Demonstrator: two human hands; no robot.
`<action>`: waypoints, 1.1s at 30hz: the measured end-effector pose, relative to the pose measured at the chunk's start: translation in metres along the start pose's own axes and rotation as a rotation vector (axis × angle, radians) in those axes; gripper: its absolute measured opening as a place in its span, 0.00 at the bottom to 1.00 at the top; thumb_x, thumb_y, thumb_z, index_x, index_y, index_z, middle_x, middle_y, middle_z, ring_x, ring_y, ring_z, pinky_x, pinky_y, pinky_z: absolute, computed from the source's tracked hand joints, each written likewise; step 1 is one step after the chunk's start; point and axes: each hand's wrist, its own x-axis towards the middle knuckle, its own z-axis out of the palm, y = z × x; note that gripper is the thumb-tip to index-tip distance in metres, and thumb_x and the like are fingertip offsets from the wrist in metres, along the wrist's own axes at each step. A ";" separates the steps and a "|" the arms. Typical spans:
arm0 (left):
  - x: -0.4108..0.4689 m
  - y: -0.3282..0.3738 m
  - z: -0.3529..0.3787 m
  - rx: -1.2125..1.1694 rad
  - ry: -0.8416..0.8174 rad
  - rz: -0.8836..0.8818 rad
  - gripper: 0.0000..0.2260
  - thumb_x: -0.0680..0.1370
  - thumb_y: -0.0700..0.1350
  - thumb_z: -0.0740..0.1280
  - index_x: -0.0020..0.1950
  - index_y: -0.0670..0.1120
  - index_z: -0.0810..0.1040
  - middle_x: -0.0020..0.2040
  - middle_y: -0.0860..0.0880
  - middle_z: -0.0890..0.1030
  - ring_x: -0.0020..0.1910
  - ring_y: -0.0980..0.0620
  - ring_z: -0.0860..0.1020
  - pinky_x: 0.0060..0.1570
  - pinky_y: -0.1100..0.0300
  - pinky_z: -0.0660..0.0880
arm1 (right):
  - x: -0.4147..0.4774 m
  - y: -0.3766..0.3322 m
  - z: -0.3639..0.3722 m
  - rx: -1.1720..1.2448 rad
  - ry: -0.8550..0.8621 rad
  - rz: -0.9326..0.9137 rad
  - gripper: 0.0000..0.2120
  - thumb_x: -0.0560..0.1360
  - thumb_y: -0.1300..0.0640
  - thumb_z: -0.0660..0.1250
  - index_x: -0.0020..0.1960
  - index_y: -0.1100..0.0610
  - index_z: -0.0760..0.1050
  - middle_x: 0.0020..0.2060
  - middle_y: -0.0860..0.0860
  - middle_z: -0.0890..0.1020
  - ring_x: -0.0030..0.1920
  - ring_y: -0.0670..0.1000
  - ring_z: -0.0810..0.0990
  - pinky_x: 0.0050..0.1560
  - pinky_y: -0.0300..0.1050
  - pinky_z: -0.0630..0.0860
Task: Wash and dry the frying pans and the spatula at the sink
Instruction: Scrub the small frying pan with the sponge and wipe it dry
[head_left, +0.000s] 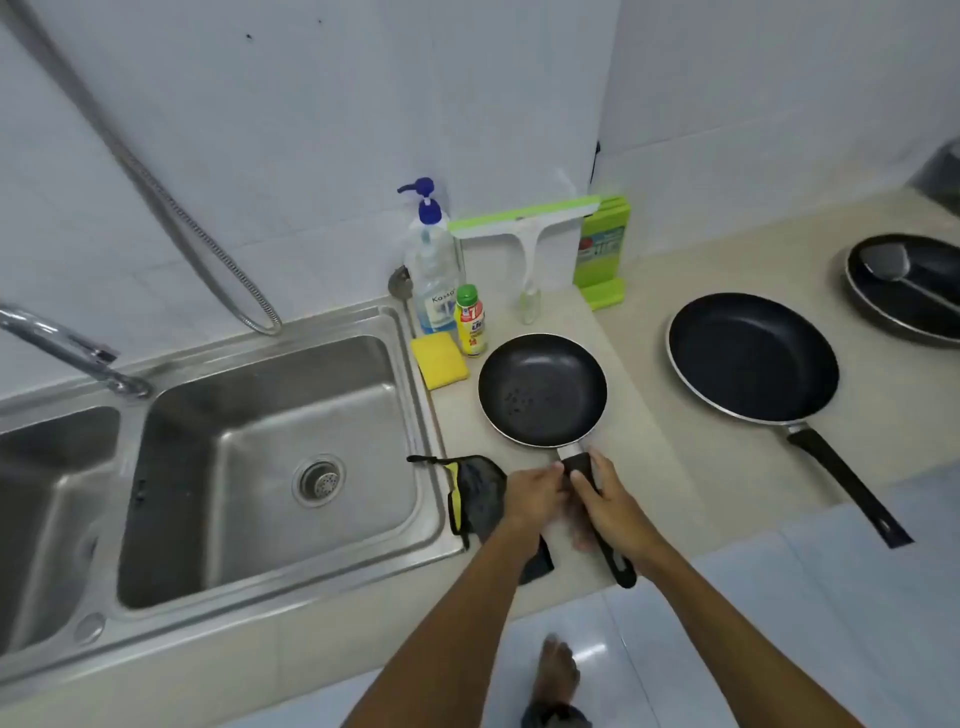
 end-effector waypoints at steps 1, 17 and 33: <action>0.002 -0.001 0.004 -0.036 0.004 0.001 0.11 0.81 0.43 0.68 0.41 0.43 0.82 0.33 0.48 0.82 0.32 0.51 0.81 0.35 0.59 0.80 | 0.000 -0.001 0.002 0.076 -0.017 0.018 0.29 0.84 0.42 0.57 0.81 0.45 0.53 0.74 0.45 0.69 0.72 0.50 0.72 0.72 0.50 0.70; -0.034 0.011 -0.116 -0.382 -0.042 0.066 0.08 0.80 0.40 0.70 0.56 0.38 0.83 0.46 0.44 0.88 0.47 0.48 0.86 0.50 0.56 0.82 | -0.015 -0.067 0.098 -0.022 -0.016 -0.177 0.26 0.81 0.35 0.54 0.77 0.29 0.52 0.64 0.39 0.79 0.59 0.45 0.81 0.61 0.49 0.80; 0.002 0.064 -0.471 0.437 0.695 0.270 0.16 0.77 0.48 0.70 0.59 0.39 0.76 0.55 0.41 0.79 0.56 0.41 0.77 0.54 0.54 0.72 | 0.037 -0.191 0.349 0.065 -0.247 -0.307 0.23 0.82 0.41 0.61 0.68 0.18 0.57 0.40 0.36 0.74 0.35 0.35 0.70 0.36 0.36 0.67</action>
